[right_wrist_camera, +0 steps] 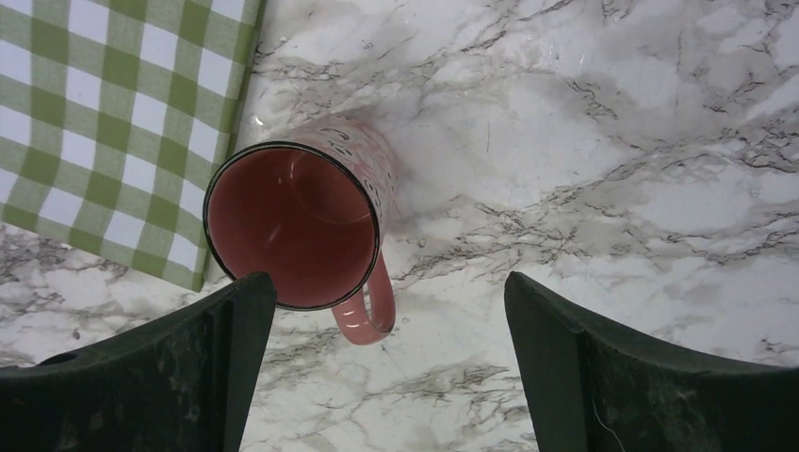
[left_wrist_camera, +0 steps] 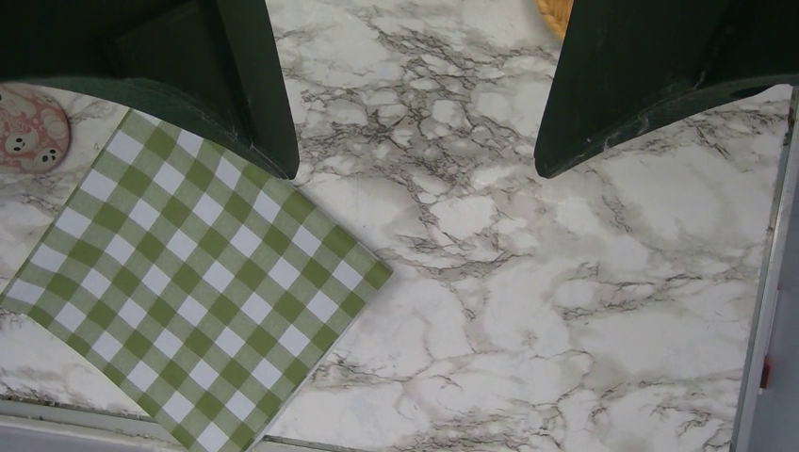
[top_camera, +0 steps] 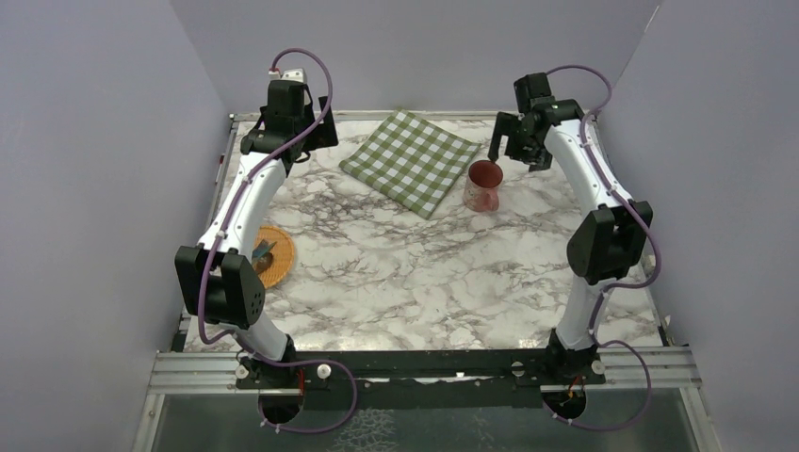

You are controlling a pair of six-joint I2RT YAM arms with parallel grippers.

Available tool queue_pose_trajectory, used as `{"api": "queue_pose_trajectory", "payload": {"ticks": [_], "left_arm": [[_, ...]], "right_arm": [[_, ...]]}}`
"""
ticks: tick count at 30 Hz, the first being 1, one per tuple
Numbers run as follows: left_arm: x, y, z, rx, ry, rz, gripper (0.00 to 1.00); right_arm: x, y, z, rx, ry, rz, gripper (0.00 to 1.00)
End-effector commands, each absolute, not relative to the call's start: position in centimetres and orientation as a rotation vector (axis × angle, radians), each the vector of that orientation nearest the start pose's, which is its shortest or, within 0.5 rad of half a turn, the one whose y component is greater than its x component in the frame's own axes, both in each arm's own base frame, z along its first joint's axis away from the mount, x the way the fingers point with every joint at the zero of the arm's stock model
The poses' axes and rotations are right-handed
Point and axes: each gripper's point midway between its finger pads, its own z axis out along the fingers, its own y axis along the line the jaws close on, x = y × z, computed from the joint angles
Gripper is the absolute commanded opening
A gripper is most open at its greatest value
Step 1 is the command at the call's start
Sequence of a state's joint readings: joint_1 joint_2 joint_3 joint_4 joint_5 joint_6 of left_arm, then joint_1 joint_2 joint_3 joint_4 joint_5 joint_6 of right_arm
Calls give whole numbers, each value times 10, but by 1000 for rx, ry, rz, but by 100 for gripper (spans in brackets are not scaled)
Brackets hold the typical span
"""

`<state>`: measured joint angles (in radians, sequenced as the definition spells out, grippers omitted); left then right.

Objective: Set the dinner table for one person
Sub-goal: Pick up the cup at the center of the board.

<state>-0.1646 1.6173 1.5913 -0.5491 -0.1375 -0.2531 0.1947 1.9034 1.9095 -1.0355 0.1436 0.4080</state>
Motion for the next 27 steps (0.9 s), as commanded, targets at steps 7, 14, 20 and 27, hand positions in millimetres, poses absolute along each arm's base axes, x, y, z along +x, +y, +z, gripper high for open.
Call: {"api": "queue_pose_trajectory", "payload": {"ticks": [7,14,20,27], "left_arm": [[464,-60,265,-134,2123,-76,99],[465,-62,261,-121,2134,-86,99],[467,-66,259,-113,2140,-104,99],[466,-65,258,-110,2143,-104,99]], "right_arm": [[436,65,178,191,2644,-134,93],[426,76,159,170,2714,-60,83],[422,86,145,160,2753,17,78],[427,91,134,168,2752,44,71]]}}
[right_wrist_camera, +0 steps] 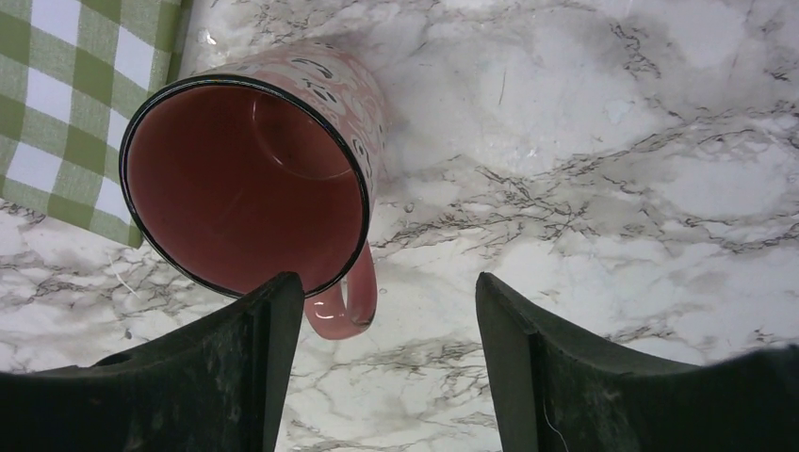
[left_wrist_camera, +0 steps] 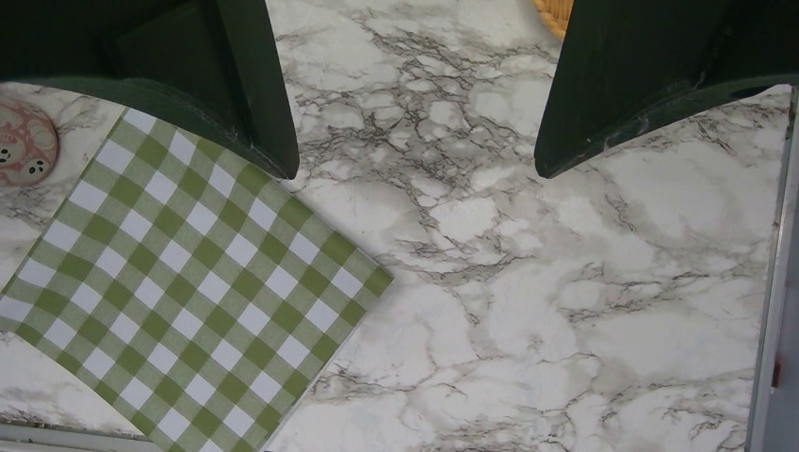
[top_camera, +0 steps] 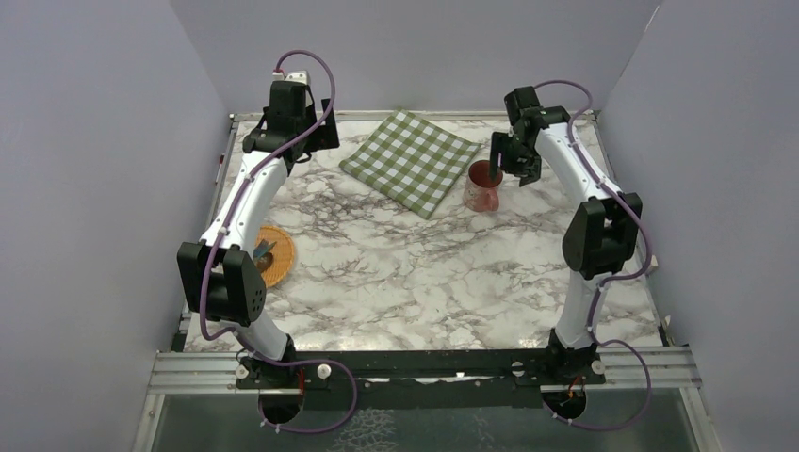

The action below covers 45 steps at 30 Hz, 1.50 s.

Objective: Set the dinner table for one person
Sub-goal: Pick up the cup at the center of the board.

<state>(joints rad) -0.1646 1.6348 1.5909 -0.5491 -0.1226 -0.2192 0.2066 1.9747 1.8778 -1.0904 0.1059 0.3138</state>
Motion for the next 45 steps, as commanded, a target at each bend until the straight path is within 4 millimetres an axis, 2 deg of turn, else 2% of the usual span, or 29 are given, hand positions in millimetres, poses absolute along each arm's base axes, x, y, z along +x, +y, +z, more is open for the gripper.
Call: {"api": "queue_pose_trajectory", "payload": {"ticks": [1,9,13,19,22,23,26,27,30,36,45], "left_arm": [[466,-65,258,-110,2142,-103,99],[466,-64,257,-110,2144,-95,99],[465,-63,258,-109,2142,-90,99],[465,-62,258,-109,2141,-84,99],[465,-62,257,-110,2143,-81,99],[465,-62,257,-111,2143,-80,99],[466,-62,257,-110,2145,-81,99],[466,-62,256,-110,2145,-81,99],[466,-62,255,-111,2149,-81,99],[467,-63,254,-110,2150,-83,99],[469,-65,252,-108,2155,-93,99]], "right_arm": [[427,92,131,171,2757,44,71],[433,96,112,172,2774,57,60],[435,97,105,170,2785,52,58],[438,98,99,166,2783,44,42],[440,99,99,165,2778,42,21],[440,100,98,165,2779,40,17],[441,100,98,162,2776,34,14],[442,100,99,160,2773,30,10],[445,98,103,153,2758,9,1],[450,89,114,172,2722,-53,1],[462,47,172,293,2520,-318,1]]}}
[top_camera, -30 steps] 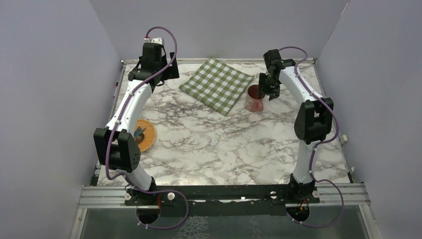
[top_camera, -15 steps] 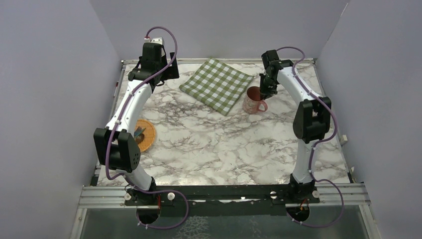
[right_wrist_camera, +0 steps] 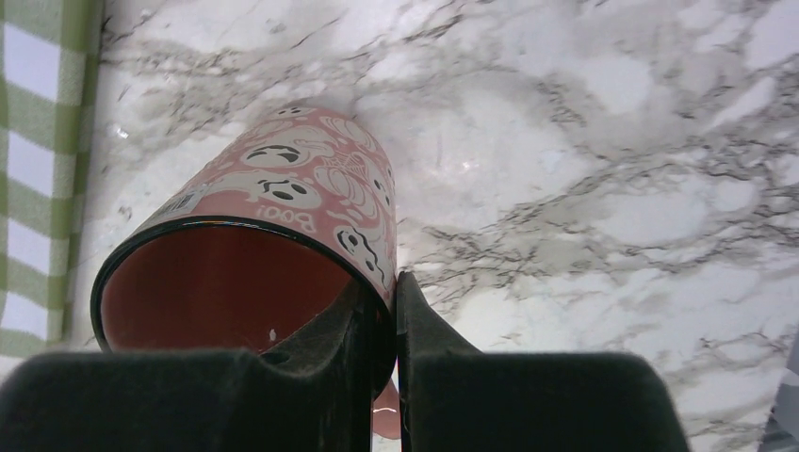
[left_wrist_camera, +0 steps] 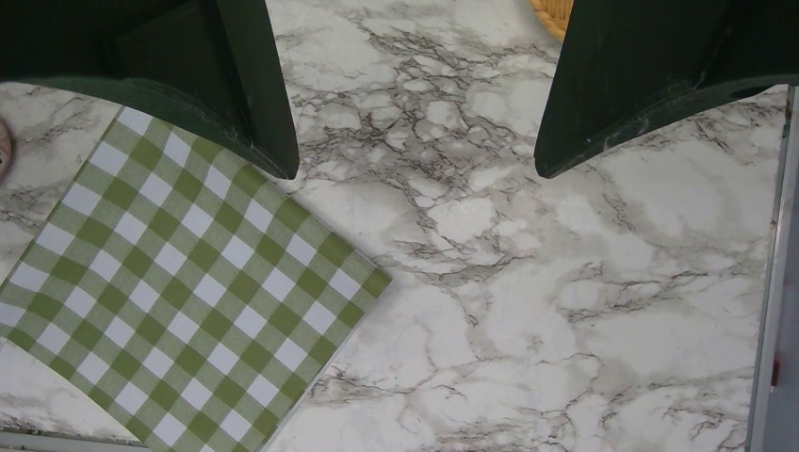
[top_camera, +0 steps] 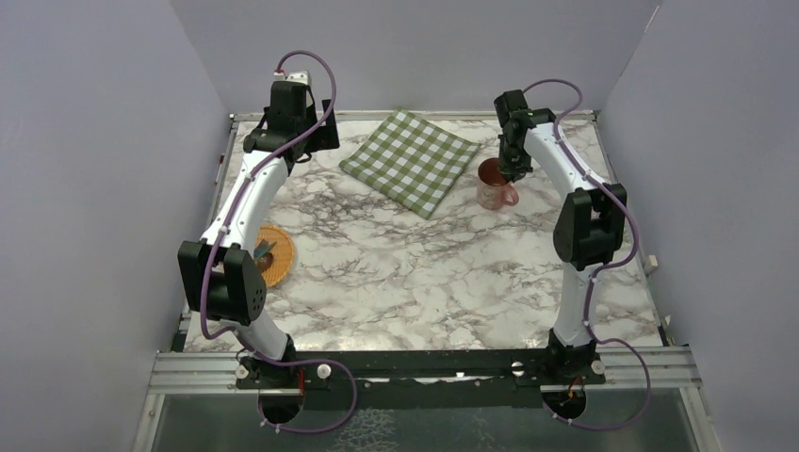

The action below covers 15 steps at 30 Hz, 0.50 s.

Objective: Set the dinner table for one person
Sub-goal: Pick up the cup at the center of the board.

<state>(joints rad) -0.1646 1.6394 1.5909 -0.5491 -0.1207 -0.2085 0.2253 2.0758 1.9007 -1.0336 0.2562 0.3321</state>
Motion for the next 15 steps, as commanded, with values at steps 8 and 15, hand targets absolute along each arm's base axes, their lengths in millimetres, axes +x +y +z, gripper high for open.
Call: {"api": "queue_pose_trajectory", "payload": {"ticks": [8,15], "left_arm": [[468,-67,253,-104,2154,-107,99],[466,-69,252,-102,2158,-123,99]], "right_arm": [[472,33,180,346,2477,-295,1],[484,2,191,416,2442,-194,1]]}}
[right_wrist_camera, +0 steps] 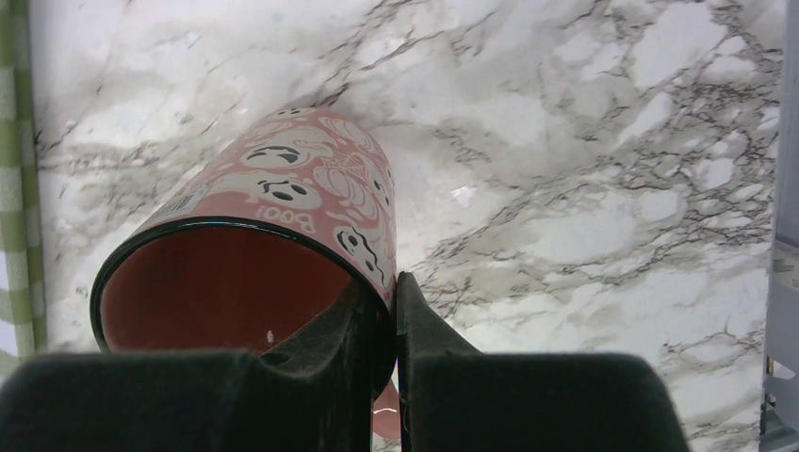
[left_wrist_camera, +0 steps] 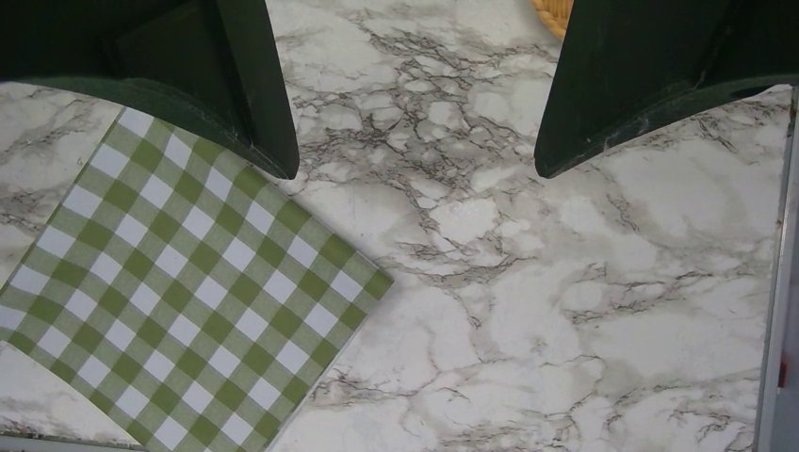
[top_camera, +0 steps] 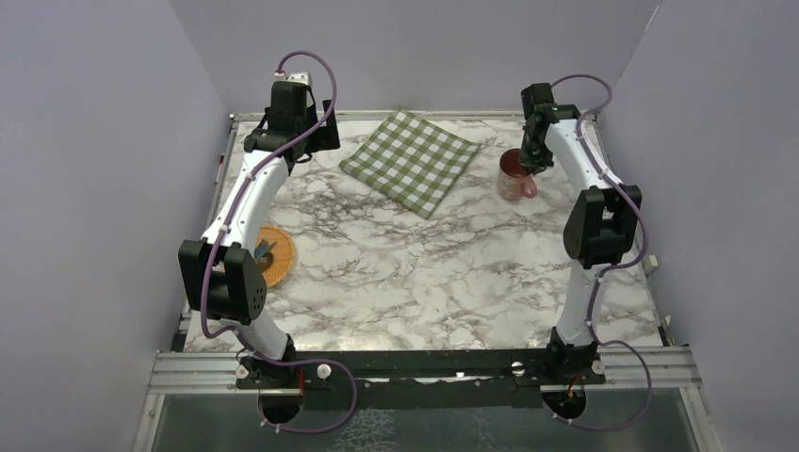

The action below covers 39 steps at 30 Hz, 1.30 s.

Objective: Set the dinner table for one person
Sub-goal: Pick up the cup at the center of the board, then place the cup at the center of the board.

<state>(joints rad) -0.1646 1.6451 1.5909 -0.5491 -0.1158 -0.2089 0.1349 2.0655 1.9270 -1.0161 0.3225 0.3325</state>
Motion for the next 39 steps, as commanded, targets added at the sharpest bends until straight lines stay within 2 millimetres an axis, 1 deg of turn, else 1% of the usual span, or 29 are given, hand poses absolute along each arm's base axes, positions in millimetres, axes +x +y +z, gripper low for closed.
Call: {"api": "queue_pose_trajectory", "payload": {"ticks": [1,6,7,8,9,17,22,27,37,39], "left_arm": [[466,-69,251,-102,2159,-125,99],[465,-70,251,-102,2159,-130,99],[465,-70,251,-102,2158,-132,99],[464,-70,251,-101,2159,-131,99],[464,-70,251,-100,2159,-130,99],[463,-69,251,-100,2158,-127,99],[463,-68,251,-102,2159,-120,99],[464,-69,251,-100,2158,-120,99],[464,-69,251,-96,2160,-121,99],[464,-69,251,-97,2160,-121,99]], "right_arm": [[485,-1,192,423,2440,-184,1],[489,-18,195,462,2414,-102,1],[489,-17,194,457,2417,-86,1],[489,-27,193,483,2416,-88,1],[489,-32,191,497,2417,-91,1],[491,-66,182,584,2411,-111,1],[490,-82,176,627,2412,-119,1],[489,-91,166,654,2421,-119,1],[487,-93,134,676,2482,-97,1],[489,-94,131,677,2486,-96,1]]}}
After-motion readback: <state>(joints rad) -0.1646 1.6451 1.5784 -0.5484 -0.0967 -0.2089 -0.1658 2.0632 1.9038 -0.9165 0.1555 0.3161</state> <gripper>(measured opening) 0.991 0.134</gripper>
